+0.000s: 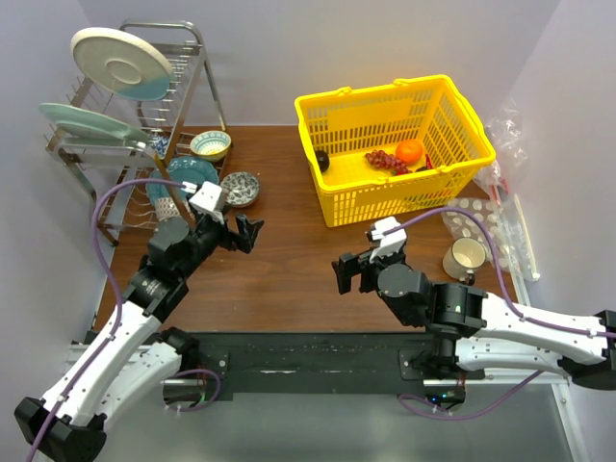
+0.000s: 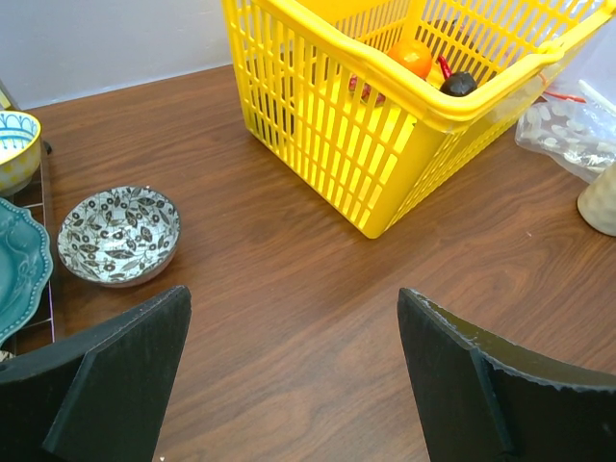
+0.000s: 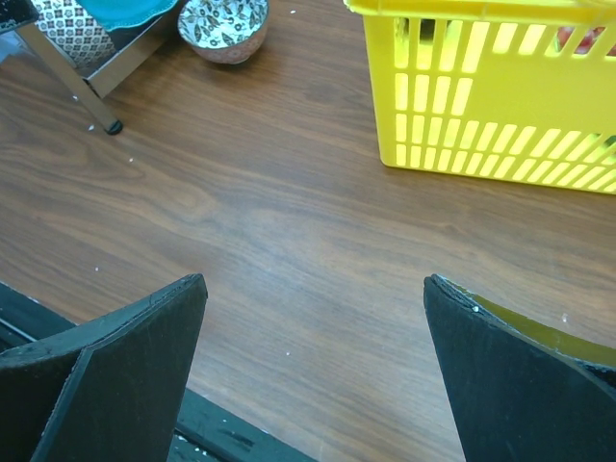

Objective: Place the food in the zip-top bag and seal the zipper
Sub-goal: Pick up the zipper food storage bag at the center of the board.

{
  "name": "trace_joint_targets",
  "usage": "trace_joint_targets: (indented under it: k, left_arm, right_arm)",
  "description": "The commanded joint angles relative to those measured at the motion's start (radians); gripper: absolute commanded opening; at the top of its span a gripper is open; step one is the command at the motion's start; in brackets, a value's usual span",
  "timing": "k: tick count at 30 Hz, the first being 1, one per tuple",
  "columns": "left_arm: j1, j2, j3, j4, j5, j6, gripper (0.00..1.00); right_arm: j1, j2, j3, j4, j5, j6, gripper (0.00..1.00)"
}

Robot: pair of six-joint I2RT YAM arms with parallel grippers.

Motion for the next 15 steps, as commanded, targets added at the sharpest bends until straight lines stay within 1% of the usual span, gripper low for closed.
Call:
trace_joint_targets:
  k: [1,5,7,8,10,11,13,14,15]
  left_arm:
    - [0.017,0.012,0.049,0.03,0.035,-0.005,0.93]
    - [0.023,0.019,0.055,0.03,0.058,-0.01,0.93]
    - [0.023,0.015,0.053,0.028,0.063,-0.011,0.93]
    - [0.023,0.009,0.052,0.027,0.064,-0.011,0.93]
    - [0.023,0.001,0.049,0.025,0.067,-0.013,0.93]
    - [0.023,-0.005,0.047,0.024,0.069,-0.013,0.93]
    - [0.023,-0.014,0.046,0.025,0.069,-0.014,0.93]
    - [0.023,-0.018,0.046,0.024,0.067,-0.014,0.93]
    - [0.022,-0.019,0.044,0.025,0.069,-0.014,0.93]
  right_arm:
    - [-0.009,0.022,0.08,0.004,0.06,-0.001,0.99]
    - [-0.048,0.12,0.264,-0.057,0.081,-0.109,0.99]
    - [-0.077,0.178,0.319,-0.067,0.077,-0.14,0.99]
    - [-0.12,0.197,0.377,-0.085,0.066,-0.158,0.99]
    - [-0.174,0.246,0.434,-0.105,0.039,-0.163,0.99]
    - [-0.234,0.261,0.485,-0.116,0.013,-0.168,0.99]
    - [-0.294,0.301,0.536,-0.129,-0.006,-0.174,0.99]
    - [-0.356,0.313,0.592,-0.139,-0.027,-0.174,0.99]
    - [-0.39,0.327,0.62,-0.148,-0.04,-0.172,0.99]
